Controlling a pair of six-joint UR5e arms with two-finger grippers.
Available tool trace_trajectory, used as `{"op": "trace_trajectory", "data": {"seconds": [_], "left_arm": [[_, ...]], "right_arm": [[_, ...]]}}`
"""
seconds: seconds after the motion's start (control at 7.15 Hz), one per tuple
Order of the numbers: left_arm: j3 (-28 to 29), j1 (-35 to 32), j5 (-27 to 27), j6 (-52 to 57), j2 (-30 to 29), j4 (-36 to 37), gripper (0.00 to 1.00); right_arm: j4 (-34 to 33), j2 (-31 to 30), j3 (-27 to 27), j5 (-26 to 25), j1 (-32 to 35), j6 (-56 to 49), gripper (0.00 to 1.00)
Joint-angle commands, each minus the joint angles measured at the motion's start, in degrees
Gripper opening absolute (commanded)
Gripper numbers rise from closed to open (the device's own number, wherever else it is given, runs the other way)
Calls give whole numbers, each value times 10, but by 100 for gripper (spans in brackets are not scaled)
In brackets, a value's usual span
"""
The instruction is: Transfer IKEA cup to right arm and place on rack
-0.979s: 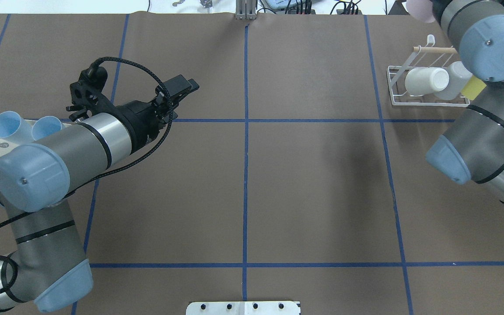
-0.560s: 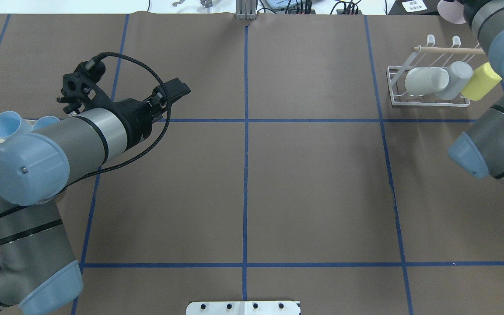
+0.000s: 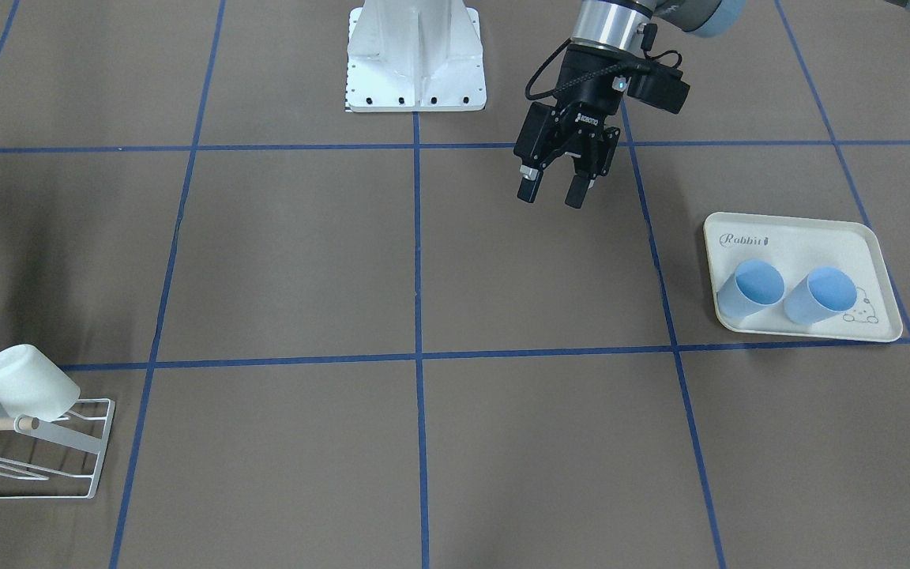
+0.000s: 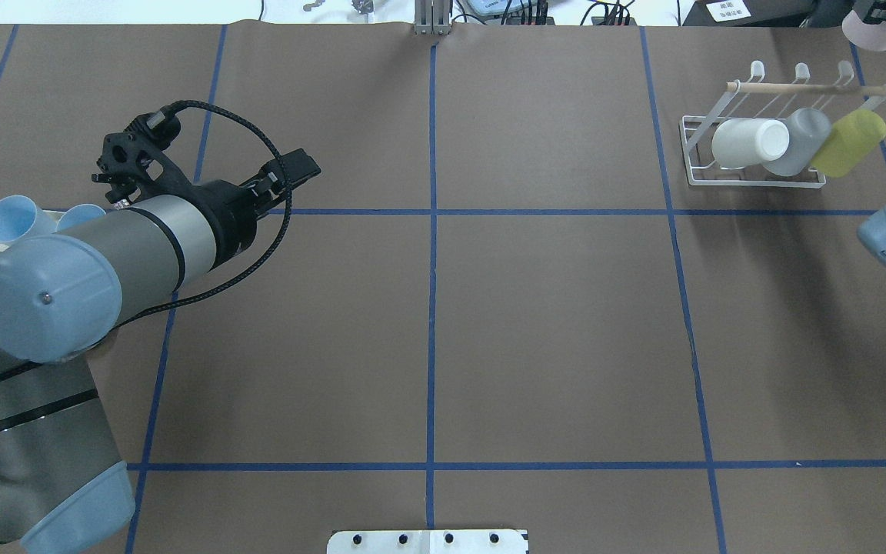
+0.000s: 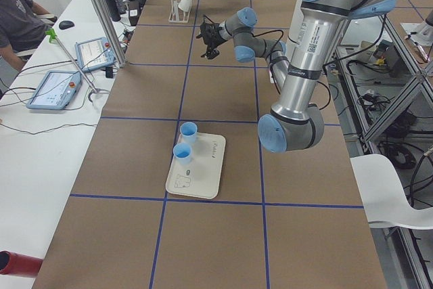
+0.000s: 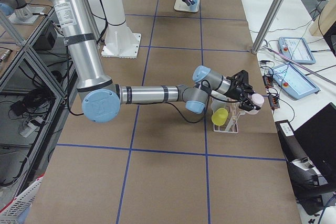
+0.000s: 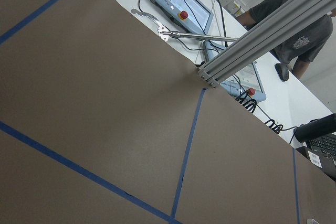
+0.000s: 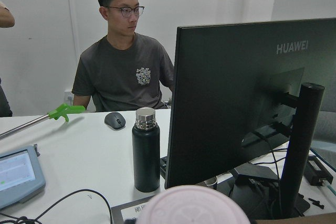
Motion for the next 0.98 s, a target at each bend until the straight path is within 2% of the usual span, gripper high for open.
{"op": "trace_trajectory", "data": {"seconds": [0.0, 0.84], "left_arm": [[-1, 0, -1, -1, 3, 0, 100], [-1, 1, -10, -2, 4, 0, 100]], "right_arm": [[7, 2, -16, 3, -7, -2, 0], [8, -5, -29, 0, -31, -4, 0]]}}
